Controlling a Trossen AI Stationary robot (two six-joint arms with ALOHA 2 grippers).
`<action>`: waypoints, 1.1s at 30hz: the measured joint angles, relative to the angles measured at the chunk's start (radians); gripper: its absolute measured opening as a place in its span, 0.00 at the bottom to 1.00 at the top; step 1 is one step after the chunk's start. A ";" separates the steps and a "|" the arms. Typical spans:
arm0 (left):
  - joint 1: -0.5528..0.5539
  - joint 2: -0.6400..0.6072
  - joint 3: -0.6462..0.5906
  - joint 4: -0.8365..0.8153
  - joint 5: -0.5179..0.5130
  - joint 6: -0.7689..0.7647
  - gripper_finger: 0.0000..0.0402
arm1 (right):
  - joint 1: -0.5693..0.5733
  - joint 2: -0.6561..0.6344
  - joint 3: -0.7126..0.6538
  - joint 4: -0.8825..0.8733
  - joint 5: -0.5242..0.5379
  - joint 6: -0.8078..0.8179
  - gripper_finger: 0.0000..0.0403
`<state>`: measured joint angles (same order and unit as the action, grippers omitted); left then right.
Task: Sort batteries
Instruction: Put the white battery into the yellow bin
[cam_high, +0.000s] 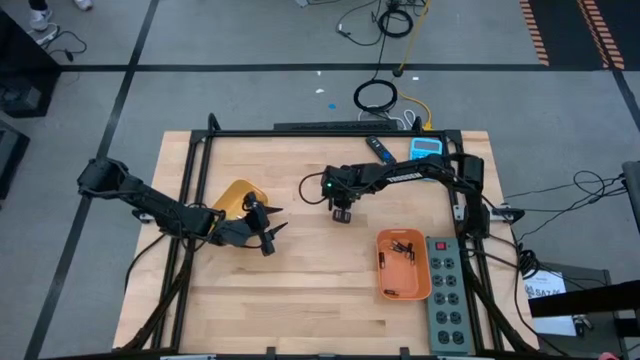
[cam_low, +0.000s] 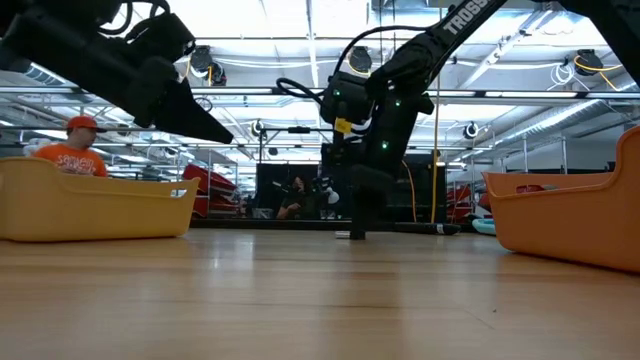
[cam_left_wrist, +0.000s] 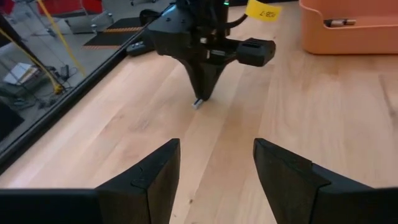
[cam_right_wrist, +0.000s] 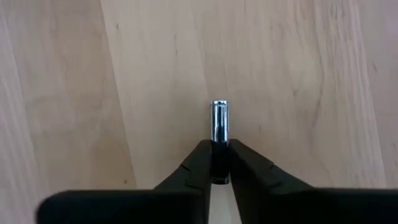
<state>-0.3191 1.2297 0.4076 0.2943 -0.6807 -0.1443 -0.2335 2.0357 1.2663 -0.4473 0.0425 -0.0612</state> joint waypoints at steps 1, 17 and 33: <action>0.006 0.000 0.000 0.001 0.012 0.000 0.53 | 0.000 0.000 0.000 0.000 -0.007 0.009 0.07; 0.055 0.023 0.002 0.024 0.030 0.305 0.52 | 0.157 -0.117 -0.030 0.295 -0.029 0.022 0.00; 0.029 0.179 0.002 0.288 0.265 0.796 0.37 | 0.193 -0.119 -0.032 0.458 -0.378 0.147 0.00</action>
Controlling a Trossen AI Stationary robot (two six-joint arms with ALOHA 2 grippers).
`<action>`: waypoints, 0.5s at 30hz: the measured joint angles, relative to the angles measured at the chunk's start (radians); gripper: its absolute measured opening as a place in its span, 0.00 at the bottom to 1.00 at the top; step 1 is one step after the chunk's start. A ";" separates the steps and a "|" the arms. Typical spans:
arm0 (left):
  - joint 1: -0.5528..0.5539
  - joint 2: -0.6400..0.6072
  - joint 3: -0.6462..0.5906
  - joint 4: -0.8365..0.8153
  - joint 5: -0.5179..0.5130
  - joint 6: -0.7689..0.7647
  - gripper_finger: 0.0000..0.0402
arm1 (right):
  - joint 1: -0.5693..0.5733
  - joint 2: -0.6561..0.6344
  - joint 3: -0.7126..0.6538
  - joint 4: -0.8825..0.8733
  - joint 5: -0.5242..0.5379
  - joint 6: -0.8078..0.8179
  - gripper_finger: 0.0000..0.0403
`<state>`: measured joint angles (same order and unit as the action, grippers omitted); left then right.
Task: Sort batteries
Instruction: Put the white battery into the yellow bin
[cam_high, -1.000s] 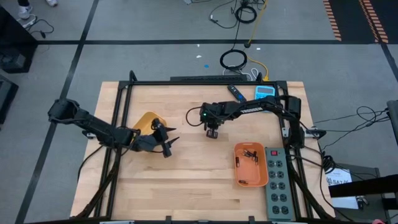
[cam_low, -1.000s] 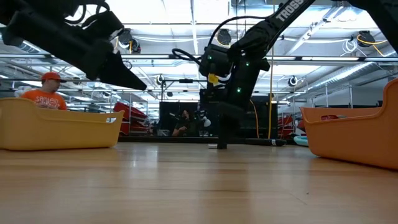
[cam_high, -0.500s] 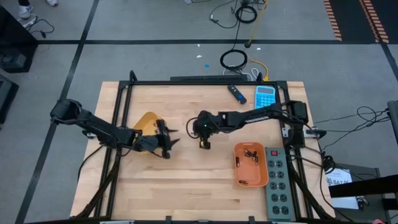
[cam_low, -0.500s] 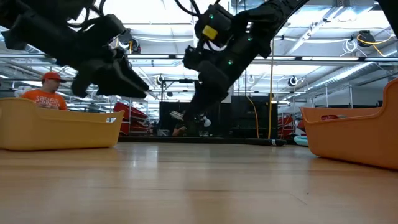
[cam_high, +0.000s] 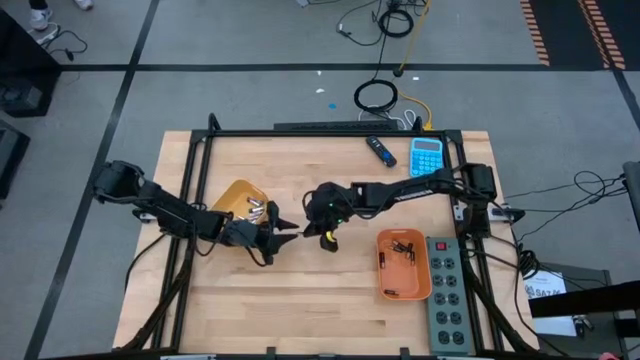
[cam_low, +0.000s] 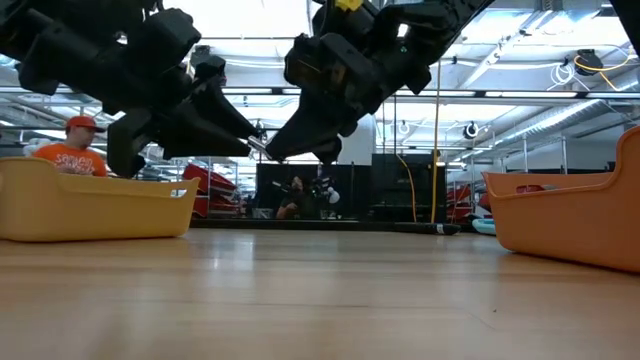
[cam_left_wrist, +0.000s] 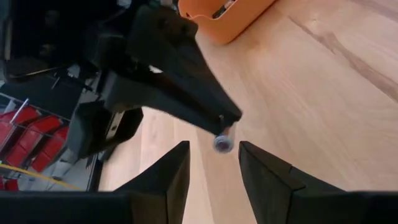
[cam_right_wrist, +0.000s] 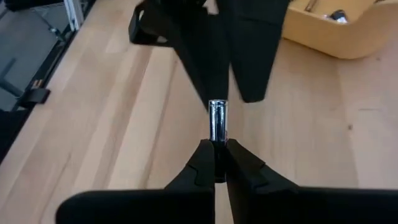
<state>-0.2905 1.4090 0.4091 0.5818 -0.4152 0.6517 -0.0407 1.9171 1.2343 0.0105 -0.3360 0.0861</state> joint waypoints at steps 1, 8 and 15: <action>0.001 0.000 0.000 0.002 0.000 0.002 0.37 | 0.000 0.000 0.000 0.006 -0.004 0.001 0.00; 0.030 0.000 0.000 0.017 0.134 -0.010 0.37 | 0.000 0.000 0.001 0.019 -0.038 0.021 0.00; 0.074 0.000 0.016 0.013 0.221 -0.015 0.34 | -0.001 0.000 0.001 0.023 -0.060 0.052 0.00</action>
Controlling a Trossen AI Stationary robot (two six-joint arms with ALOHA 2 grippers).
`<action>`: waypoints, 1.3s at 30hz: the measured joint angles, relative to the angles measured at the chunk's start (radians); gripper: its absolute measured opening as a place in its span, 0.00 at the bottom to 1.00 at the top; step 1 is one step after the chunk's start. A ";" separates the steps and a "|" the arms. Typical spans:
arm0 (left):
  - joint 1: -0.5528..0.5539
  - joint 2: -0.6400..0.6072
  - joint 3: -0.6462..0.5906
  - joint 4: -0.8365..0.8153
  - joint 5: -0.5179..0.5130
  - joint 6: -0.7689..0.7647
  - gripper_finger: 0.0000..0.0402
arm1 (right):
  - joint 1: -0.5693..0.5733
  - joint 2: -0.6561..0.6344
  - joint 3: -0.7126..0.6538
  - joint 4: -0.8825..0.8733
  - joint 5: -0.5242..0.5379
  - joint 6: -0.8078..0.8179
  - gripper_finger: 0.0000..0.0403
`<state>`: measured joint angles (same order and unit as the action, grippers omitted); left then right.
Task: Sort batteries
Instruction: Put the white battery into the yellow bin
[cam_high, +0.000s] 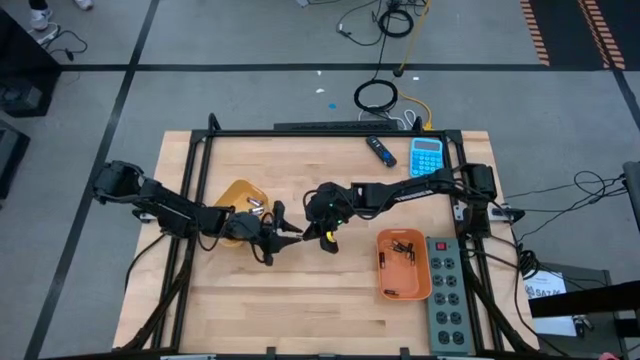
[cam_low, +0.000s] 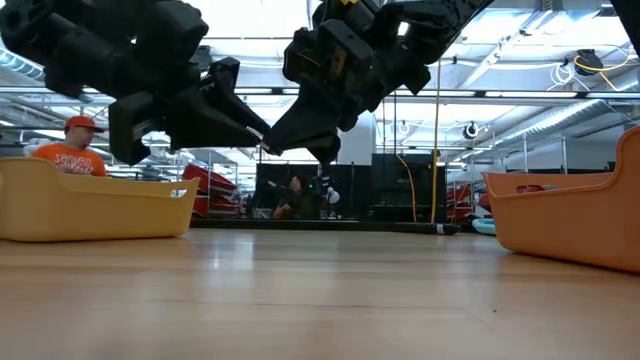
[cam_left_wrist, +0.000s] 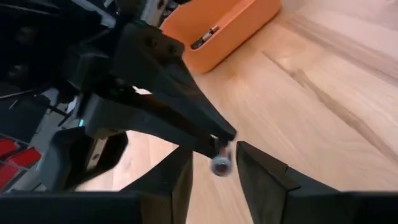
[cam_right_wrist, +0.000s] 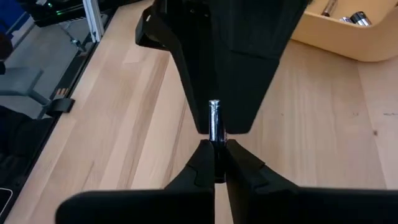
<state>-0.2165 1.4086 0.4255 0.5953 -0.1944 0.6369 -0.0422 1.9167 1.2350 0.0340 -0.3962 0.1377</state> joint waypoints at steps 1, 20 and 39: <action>0.005 0.000 0.004 0.000 0.008 0.000 0.32 | 0.000 0.000 0.000 0.000 0.000 0.000 0.00; 0.034 0.000 0.011 -0.021 0.011 -0.009 0.10 | -0.006 -0.007 0.000 0.024 0.005 0.035 0.27; 0.020 -0.480 0.012 -0.489 -0.020 -0.516 0.10 | -0.049 -0.422 -0.137 -0.266 0.211 -0.090 0.43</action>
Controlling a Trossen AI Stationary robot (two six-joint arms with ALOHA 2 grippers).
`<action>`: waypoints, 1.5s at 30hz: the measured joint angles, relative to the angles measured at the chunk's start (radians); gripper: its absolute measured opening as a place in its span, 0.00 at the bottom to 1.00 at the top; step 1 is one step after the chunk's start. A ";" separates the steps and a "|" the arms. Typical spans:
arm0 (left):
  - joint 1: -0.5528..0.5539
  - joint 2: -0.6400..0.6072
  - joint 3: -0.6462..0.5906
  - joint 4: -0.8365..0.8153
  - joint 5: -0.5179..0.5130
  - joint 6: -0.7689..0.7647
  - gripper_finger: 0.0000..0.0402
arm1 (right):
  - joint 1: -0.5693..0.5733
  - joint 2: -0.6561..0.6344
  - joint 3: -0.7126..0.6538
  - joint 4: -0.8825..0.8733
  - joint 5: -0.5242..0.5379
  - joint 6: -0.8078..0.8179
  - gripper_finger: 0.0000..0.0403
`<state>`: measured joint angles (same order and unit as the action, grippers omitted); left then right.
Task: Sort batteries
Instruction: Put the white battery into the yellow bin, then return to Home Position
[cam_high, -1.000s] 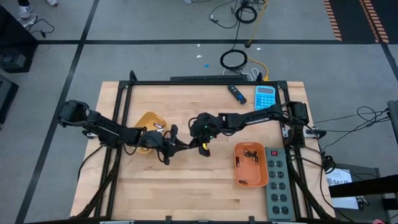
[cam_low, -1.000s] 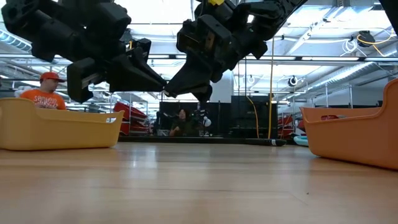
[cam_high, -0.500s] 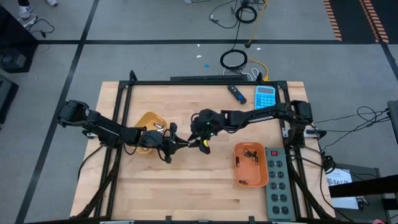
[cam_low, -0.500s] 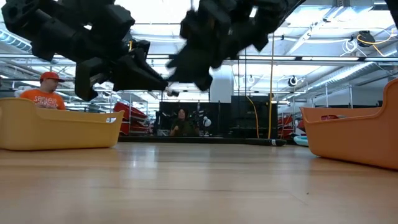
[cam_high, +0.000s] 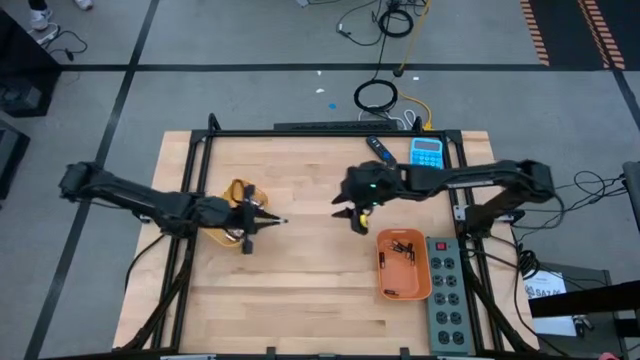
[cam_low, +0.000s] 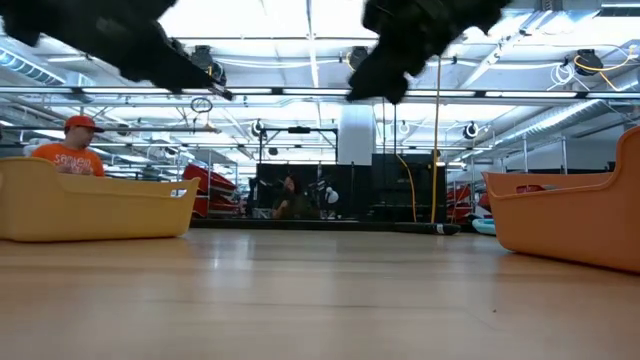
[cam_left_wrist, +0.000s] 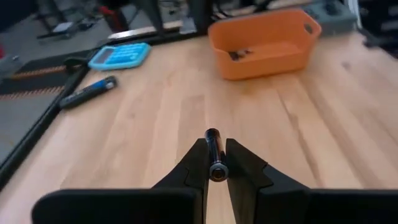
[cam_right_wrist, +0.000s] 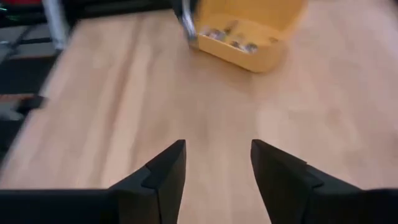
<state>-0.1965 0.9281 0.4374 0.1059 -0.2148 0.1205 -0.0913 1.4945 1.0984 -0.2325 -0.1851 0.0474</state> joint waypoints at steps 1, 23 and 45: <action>-0.008 -0.040 0.000 -0.037 -0.027 -0.029 0.10 | -0.002 -0.030 -0.047 0.026 0.026 0.005 0.42; -0.060 -0.134 -0.002 -0.875 -0.155 -0.976 0.47 | 0.089 -0.360 -0.632 0.378 0.299 0.375 0.42; -0.199 -0.434 -0.170 -0.503 -0.492 -0.769 0.35 | 0.138 -0.827 -1.053 0.838 0.382 0.289 0.30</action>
<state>-0.3954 0.4940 0.2669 -0.3971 -0.7070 -0.6488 0.0471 0.6674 0.0449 0.6057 0.1970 0.3366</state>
